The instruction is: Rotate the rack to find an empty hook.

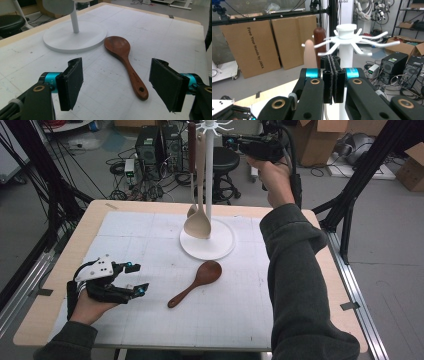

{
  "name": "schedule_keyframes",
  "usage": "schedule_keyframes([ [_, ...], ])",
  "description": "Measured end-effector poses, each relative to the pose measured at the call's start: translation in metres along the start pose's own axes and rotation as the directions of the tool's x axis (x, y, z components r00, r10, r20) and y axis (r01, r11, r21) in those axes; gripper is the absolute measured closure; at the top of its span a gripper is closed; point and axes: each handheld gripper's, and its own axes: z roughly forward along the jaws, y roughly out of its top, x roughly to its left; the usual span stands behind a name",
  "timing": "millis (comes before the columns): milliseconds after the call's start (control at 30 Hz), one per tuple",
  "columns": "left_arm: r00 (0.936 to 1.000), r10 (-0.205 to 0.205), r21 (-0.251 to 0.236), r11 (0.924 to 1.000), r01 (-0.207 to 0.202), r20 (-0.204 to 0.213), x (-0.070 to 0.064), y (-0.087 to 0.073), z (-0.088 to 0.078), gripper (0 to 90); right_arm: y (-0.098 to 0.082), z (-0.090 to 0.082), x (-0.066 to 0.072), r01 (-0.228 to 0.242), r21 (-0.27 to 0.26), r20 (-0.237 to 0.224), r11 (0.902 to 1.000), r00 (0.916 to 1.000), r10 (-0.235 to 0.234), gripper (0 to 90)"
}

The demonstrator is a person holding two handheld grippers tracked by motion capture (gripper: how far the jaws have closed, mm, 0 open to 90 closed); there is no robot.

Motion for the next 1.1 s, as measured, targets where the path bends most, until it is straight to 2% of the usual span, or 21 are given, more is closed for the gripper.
schedule_keyframes([
  [333, 1.0, -0.004, -0.005, 1.0, 0.004, 0.003, 0.0, 0.0, 0.0, 27.9, 0.005, 0.009, 0.006, 0.015, 0.009, -0.011, 0.9998, 0.9998, -0.015, 89.8],
  [633, 1.0, 0.003, -0.003, 1.0, -0.003, 0.004, -0.001, 0.0, 0.0, 27.9, 0.005, 0.023, 0.019, 0.029, 0.013, -0.019, 0.9995, 0.9994, -0.029, 89.8],
  [1100, 1.0, 0.002, -0.008, 1.0, -0.002, 0.002, -0.002, 0.001, -0.001, 28.0, 0.007, 0.033, 0.031, 0.035, 0.011, 0.001, 0.9993, 0.9994, -0.035, 89.9],
])
